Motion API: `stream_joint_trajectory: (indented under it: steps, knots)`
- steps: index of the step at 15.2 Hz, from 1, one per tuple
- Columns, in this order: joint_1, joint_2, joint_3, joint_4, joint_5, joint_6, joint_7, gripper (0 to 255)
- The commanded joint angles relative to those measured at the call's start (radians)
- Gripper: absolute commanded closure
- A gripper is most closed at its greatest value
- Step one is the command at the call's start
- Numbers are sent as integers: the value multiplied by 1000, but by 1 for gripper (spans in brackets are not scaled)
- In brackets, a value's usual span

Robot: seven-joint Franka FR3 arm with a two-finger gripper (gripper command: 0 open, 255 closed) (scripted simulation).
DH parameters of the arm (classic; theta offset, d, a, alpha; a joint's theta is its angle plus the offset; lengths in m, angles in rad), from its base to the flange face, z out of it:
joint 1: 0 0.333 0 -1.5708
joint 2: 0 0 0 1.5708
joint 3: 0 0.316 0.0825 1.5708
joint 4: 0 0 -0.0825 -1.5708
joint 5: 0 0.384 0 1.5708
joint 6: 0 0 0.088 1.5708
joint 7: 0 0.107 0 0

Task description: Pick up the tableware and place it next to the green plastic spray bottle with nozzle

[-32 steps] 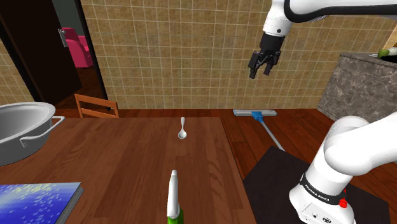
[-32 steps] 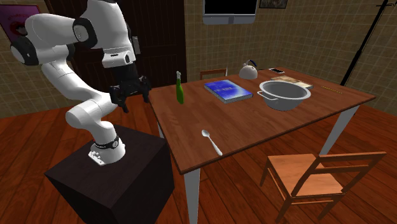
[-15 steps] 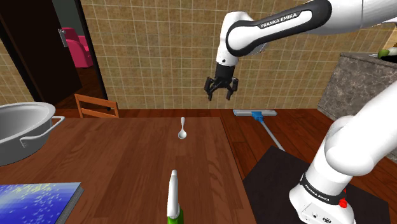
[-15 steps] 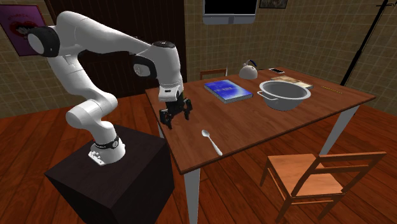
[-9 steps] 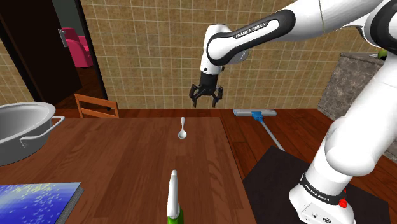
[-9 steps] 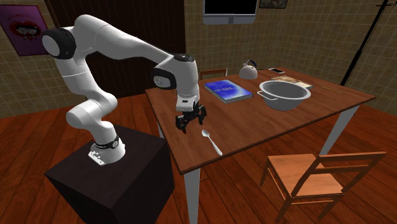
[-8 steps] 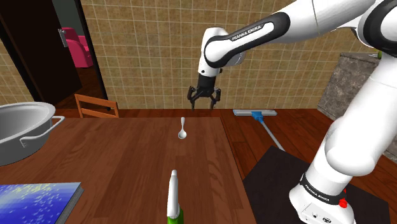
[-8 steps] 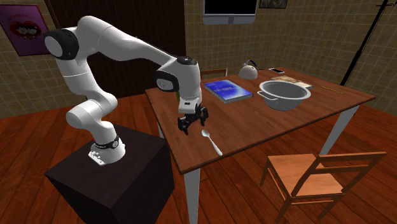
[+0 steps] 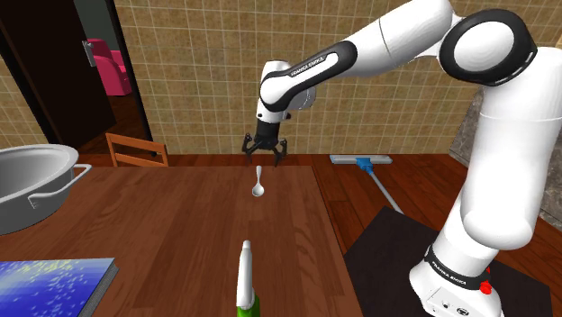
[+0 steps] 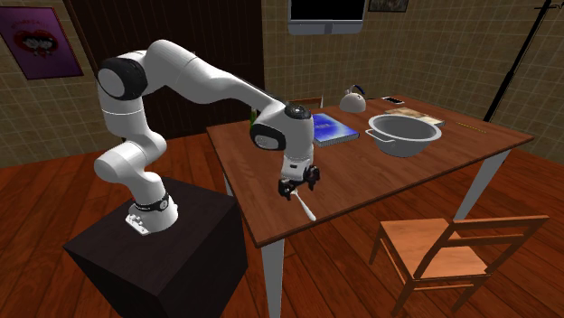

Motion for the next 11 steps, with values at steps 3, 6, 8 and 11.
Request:
stream_joint_trajectory:
  steps: [3, 6, 8, 11]
  knots:
    - [7, 48, 3, 10, 5, 39, 10, 0]
    - [11, 70, 6, -2, 6, 73, 9, 0]
    - [14, 82, 7, -8, 7, 91, 9, 0]
    - [14, 82, 7, -8, 7, 91, 9, 0]
